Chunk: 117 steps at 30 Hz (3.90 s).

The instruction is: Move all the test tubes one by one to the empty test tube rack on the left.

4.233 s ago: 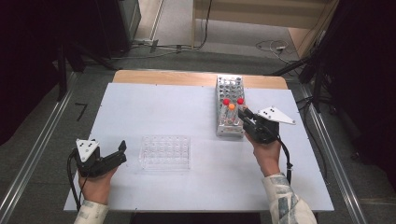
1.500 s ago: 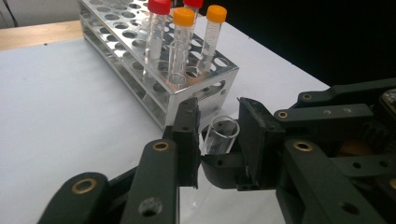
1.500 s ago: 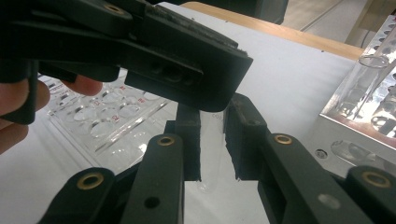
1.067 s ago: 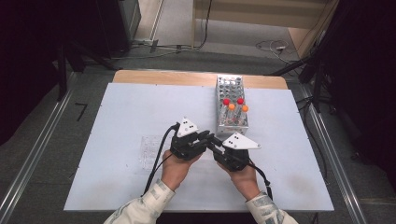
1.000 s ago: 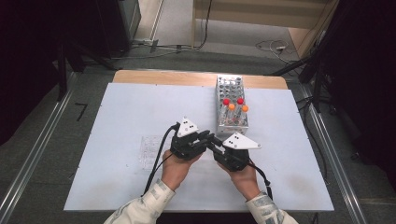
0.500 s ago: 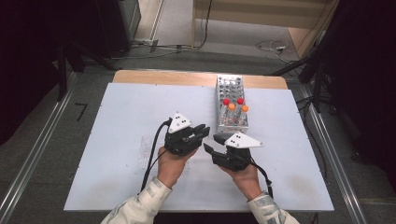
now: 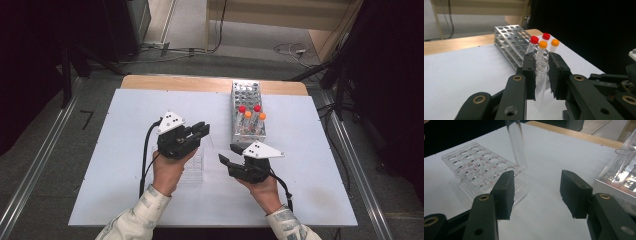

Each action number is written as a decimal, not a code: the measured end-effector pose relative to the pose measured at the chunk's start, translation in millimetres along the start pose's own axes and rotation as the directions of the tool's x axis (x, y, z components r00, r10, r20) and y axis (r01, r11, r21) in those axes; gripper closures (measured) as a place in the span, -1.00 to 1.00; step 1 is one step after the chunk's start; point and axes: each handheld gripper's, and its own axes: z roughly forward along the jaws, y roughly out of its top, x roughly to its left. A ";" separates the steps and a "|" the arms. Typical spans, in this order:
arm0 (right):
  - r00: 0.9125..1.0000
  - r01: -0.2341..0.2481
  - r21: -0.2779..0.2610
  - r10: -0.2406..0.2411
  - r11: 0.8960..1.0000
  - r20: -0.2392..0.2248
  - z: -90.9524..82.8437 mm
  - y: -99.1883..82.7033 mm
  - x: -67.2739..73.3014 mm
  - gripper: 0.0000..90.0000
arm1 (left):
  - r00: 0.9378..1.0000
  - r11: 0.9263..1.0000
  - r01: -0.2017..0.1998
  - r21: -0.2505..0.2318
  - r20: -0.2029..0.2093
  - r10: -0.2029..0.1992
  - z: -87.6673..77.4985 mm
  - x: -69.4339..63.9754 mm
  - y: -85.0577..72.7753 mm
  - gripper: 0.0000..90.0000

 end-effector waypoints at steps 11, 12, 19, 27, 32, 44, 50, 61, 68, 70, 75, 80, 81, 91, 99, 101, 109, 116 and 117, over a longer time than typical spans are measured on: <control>1.000 -0.011 0.003 0.011 1.000 0.011 0.0 -0.5 -2.0 -0.06 | 0.995 0.999 -0.052 0.018 -0.080 0.053 -9.8 10.2 -6.6 0.70; 1.000 -0.013 0.002 0.013 1.000 0.012 -0.1 -0.5 -2.2 -0.08 | 0.995 0.998 -0.057 0.024 -0.083 0.059 -9.6 10.0 -7.8 0.70; 1.000 -0.015 0.001 0.015 1.000 0.017 -0.3 -0.4 -4.2 -0.14 | 0.994 0.997 -0.067 0.048 -0.087 0.071 -4.4 10.0 -17.4 0.70; 1.000 -0.020 0.002 0.020 1.000 0.022 -0.6 -0.3 -5.2 -0.18 | 0.987 0.989 -0.114 0.093 -0.099 0.123 4.0 5.0 -30.1 0.70; 1.000 -0.017 0.003 0.017 1.000 0.024 -0.5 -0.4 -5.1 -0.18 | 0.978 0.979 -0.160 0.125 -0.114 0.175 10.0 -0.5 -40.5 0.70; 0.999 -0.023 0.010 0.023 1.000 0.026 -0.4 -0.5 -5.7 -0.21 | 0.981 0.975 -0.136 0.174 -0.113 0.157 19.6 4.3 -56.6 0.66; 0.999 -0.024 0.010 0.024 1.000 0.026 -0.3 -0.6 -5.8 -0.21 | 0.986 0.979 -0.116 0.169 -0.098 0.133 20.4 6.1 -58.4 0.55; 0.997 -0.053 -0.006 0.053 0.999 0.060 -3.6 -0.2 -19.6 -0.22 | 0.995 0.991 -0.037 0.131 -0.087 0.048 10.7 11.8 -54.6 -0.15; 0.993 -0.073 -0.003 0.073 0.997 0.096 -1.0 -0.8 -32.3 -0.22 | 0.992 0.994 0.008 0.108 -0.125 0.006 3.8 15.5 -52.0 -0.61; 0.991 -0.078 -0.004 0.078 0.997 0.107 1.3 -1.0 -35.8 -0.22 | 0.992 0.994 0.008 0.105 -0.126 0.006 2.4 16.6 -51.6 -0.62; 0.986 -0.096 -0.015 0.097 0.995 0.138 9.0 -0.8 -44.2 -0.16 | 0.992 0.995 0.018 0.095 -0.125 -0.006 1.3 18.0 -50.7 -0.63; 0.979 -0.088 -0.015 0.089 0.996 0.183 21.1 0.9 -52.4 -0.14 | 0.993 0.994 0.011 0.104 -0.115 0.001 1.9 17.9 -51.1 -0.63; 0.978 -0.087 -0.009 0.088 0.996 0.190 22.9 1.3 -53.2 -0.13 | 0.993 0.994 0.010 0.105 -0.115 0.002 2.0 18.0 -51.0 -0.63; 0.966 -0.075 -0.020 0.078 0.997 0.247 37.3 4.8 -63.3 0.19 | 0.996 0.994 0.028 0.105 -0.092 -0.018 0.2 21.4 -48.8 -0.69; 0.964 -0.062 -0.012 0.063 0.998 0.259 44.0 8.0 -65.4 0.34 | 0.996 0.995 0.031 0.093 -0.085 -0.023 -1.6 22.2 -47.1 -0.79; 0.963 -0.061 -0.012 0.062 0.998 0.261 45.8 8.1 -65.1 0.38 | 0.996 0.995 0.024 0.095 -0.084 -0.016 -1.9 21.4 -46.3 -0.80; 0.961 -0.063 -0.011 0.063 0.998 0.270 47.4 8.2 -66.6 0.55 | 0.996 0.997 0.000 0.075 -0.089 0.007 -4.2 16.8 -44.3 -0.83; 0.959 -0.056 -0.026 0.061 0.998 0.278 44.3 11.1 -65.6 0.62 | 0.996 0.996 0.000 0.091 -0.092 0.008 -3.6 16.3 -43.6 -0.83; 0.959 -0.047 -0.029 0.053 0.998 0.278 42.8 12.8 -65.8 0.62 | 0.996 0.996 0.002 0.091 -0.089 0.006 -3.8 16.5 -43.5 -0.83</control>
